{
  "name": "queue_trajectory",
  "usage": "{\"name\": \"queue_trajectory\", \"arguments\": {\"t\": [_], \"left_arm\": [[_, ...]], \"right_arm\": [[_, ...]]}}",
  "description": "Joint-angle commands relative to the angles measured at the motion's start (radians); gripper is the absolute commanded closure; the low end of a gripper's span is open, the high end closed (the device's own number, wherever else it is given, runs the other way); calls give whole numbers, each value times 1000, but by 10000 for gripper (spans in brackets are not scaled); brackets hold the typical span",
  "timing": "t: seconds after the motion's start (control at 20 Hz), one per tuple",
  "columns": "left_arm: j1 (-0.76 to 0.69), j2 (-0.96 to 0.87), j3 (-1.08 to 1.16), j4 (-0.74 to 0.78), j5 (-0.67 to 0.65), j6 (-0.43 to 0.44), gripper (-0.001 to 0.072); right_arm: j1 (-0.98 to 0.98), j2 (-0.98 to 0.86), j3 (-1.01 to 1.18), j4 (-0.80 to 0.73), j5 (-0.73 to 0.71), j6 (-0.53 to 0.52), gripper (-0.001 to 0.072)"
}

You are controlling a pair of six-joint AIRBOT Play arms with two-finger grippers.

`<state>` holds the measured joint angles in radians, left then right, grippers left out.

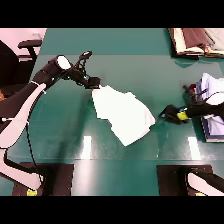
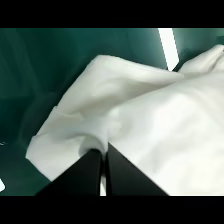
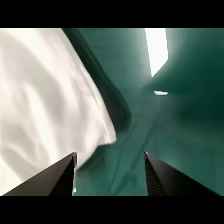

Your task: Fold the shirts.

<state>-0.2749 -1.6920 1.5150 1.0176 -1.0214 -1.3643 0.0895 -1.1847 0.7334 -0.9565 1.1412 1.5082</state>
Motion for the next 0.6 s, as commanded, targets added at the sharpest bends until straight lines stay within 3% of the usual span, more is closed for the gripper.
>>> {"name": "queue_trajectory", "arguments": {"t": [0.0, 0.05, 0.1, 0.15, 0.2, 0.35, 0.55], "left_arm": [[-1, 0, 6, 0, -13, 5, 680], [-1, 0, 6, 0, -17, 5, 679], [-1, 0, 6, 0, -21, 5, 680], [-1, 1, 6, 0, -30, 4, 680], [-1, 8, 10, 1, -40, 5, 680], [-1, 109, 43, 45, -31, 5, 681], [-1, 373, 191, 113, -18, 32, 680]], "right_arm": [[89, -122, -27, 73, -99, -16, 227], [109, -158, 1, 74, -97, -17, 286], [129, -181, 28, 67, -95, -18, 421], [144, -191, 57, 63, -96, -25, 607], [151, -188, 82, 63, -96, -49, 694], [129, -82, 196, 3, -76, -57, 695], [31, 148, 472, -49, 1, -58, 695]]}}
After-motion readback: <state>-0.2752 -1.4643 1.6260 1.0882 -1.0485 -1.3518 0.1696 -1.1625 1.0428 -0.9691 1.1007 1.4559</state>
